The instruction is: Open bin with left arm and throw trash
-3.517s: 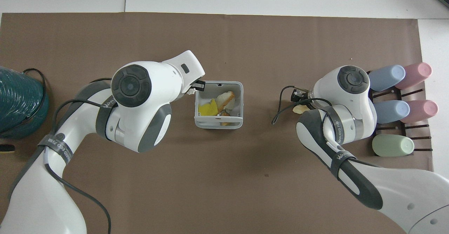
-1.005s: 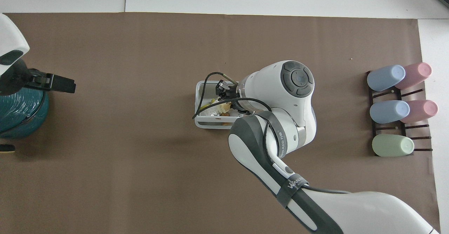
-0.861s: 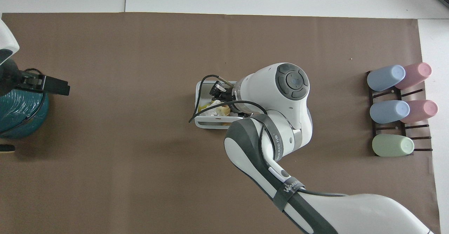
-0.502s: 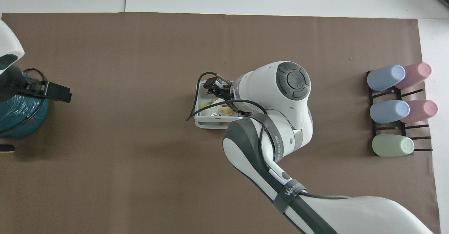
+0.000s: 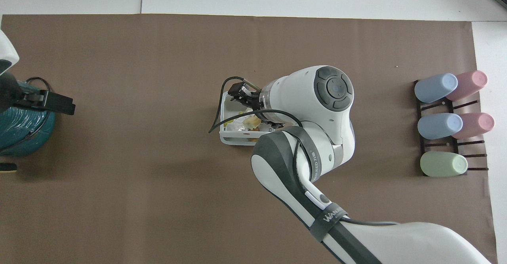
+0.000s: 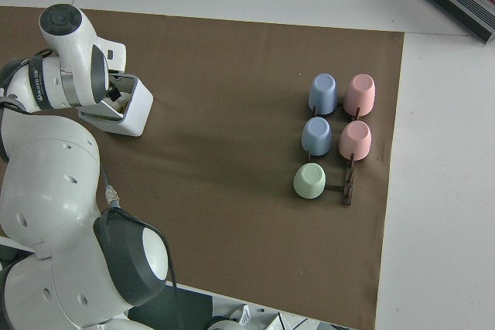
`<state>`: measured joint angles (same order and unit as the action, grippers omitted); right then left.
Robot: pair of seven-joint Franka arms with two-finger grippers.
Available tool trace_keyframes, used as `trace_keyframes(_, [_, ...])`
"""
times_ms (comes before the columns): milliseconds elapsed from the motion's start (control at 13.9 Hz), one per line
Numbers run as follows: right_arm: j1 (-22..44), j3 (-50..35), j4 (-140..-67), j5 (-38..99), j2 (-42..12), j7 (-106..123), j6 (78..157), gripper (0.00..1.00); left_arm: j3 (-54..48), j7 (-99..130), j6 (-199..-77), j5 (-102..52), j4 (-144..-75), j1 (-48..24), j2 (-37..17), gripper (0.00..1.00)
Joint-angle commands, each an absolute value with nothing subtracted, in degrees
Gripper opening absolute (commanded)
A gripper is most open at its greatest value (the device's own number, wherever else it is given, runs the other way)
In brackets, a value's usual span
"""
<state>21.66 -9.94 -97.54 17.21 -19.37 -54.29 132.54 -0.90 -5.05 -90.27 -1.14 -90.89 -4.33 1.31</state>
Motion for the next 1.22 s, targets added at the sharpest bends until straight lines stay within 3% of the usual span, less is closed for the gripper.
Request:
trace_keyframes(0, [22.6, -10.0, -97.5, 16.6, -19.2, -54.8, 133.6, 1.0, -1.5, -5.9, -90.5, -0.5, -91.7, -3.7, 2.1, 1.0])
trace_keyframes(646, [24.5, -9.8, -97.2, 4.1, -18.9, -54.3, 131.9, 1.0, -1.5, -7.4, -92.1, -0.4, -91.8, -3.8, 2.0, 1.0])
trace_keyframes(1148, [19.3, -9.3, -91.8, -12.4, -15.7, -48.1, 120.5, 1.0, -1.6, -6.9, -92.2, -0.5, -91.8, -3.8, 2.0, 1.0])
